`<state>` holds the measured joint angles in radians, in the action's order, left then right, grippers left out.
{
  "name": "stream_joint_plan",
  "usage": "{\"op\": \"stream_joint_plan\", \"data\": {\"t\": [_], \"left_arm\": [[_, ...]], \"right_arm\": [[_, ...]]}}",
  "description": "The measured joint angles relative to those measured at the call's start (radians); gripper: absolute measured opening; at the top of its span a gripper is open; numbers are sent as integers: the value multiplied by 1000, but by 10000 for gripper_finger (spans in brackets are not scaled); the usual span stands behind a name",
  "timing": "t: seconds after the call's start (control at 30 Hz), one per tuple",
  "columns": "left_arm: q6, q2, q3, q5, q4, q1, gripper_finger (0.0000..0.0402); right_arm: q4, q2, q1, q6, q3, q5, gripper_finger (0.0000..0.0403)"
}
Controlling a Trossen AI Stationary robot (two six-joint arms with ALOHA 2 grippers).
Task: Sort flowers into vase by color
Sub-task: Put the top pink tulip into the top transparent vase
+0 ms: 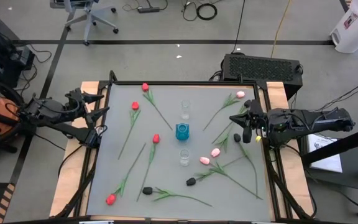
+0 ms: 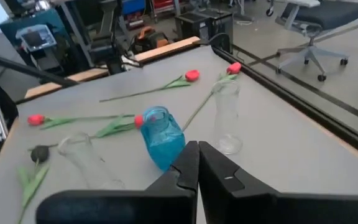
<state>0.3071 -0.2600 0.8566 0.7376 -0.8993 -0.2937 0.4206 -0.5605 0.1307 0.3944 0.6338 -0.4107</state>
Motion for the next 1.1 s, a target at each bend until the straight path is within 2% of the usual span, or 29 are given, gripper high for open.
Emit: {"op": "stream_joint_plan", "data": {"t": [0.23,0.43,0.63,0.8,1.0,1.1], "left_arm": [[0,0,0,0,0,0,319],[0,0,0,0,0,0,319],[0,0,0,0,0,0,319],[0,0,0,0,0,0,319],[0,0,0,0,0,0,319],[0,0,0,0,0,0,319]], "right_arm": [[-40,-11,0,164,0,9,0],[-108,-14,0,369,0,101,0],[-115,-49,-1,598,0,19,0],[-98,-88,2,739,0,25,0],[-102,-130,2,778,0,24,0],[-103,-146,2,873,0,27,0]]}}
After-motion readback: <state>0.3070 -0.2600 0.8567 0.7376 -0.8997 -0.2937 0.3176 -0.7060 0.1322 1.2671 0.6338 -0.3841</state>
